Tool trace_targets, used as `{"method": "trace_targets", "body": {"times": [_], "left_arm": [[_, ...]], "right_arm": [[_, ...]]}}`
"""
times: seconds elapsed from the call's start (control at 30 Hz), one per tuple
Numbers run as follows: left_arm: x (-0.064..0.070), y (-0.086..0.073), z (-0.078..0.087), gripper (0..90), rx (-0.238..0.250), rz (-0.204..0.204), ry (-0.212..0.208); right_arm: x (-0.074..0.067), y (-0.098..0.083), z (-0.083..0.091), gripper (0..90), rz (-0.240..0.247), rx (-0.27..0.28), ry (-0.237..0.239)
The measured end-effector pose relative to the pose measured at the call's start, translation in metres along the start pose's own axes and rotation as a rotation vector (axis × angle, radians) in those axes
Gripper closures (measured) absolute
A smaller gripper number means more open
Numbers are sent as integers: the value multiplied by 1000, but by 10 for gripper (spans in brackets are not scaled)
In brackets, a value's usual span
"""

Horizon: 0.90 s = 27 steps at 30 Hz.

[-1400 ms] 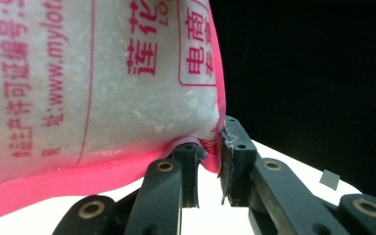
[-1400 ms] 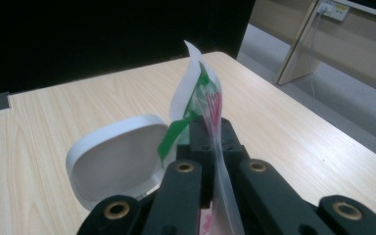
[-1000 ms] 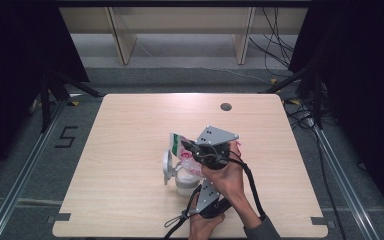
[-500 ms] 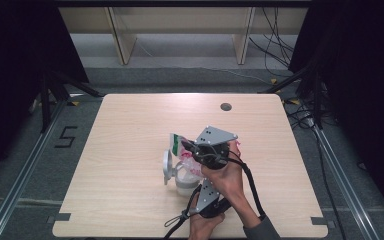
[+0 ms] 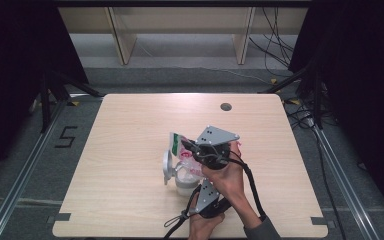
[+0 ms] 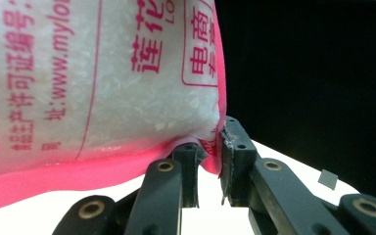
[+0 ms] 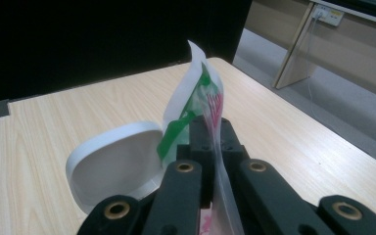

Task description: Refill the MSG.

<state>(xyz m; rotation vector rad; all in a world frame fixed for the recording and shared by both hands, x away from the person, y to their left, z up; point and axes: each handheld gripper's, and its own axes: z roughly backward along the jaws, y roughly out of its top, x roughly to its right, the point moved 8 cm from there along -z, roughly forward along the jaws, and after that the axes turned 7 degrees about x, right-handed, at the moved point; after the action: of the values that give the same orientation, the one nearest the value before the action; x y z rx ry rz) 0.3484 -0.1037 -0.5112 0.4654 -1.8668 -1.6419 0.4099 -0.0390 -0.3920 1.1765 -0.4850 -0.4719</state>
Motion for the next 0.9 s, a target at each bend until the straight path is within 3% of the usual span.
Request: {"method": "trace_targets", "body": {"times": [0.07, 0.23, 0.3, 0.4, 0.43, 0.47, 0.53, 0.63, 0.67, 0.9], "left_arm": [[0, 0, 0, 788, 2, -2, 2], [0, -1, 0, 787, 0, 0, 1], [0, -1, 0, 788, -7, 8, 0], [0, -2, 0, 785, -6, 7, -1], [5, 1, -3, 785, 35, 59, -3], [6, 2, -4, 786, 53, 81, 1], [0, -1, 0, 786, -5, 7, -1], [-1, -2, 0, 786, -7, 13, 8], [-1, -2, 0, 786, -9, 16, 2], [0, -2, 0, 785, -5, 16, 1]], "right_arm": [[2, 1, 0, 900, 15, 15, -16], [0, -1, 0, 900, -4, -7, 2], [2, 0, -1, 900, 10, 7, -18], [2, -6, -4, 899, 11, -17, -9], [3, -6, -6, 899, 17, -13, -14], [2, -6, -6, 900, 12, -15, -13], [2, -6, -5, 899, 11, -18, -6], [3, -3, -4, 899, 14, 4, -18], [1, -4, -3, 899, -5, -8, -2], [0, -3, -2, 900, -4, -8, -7]]}}
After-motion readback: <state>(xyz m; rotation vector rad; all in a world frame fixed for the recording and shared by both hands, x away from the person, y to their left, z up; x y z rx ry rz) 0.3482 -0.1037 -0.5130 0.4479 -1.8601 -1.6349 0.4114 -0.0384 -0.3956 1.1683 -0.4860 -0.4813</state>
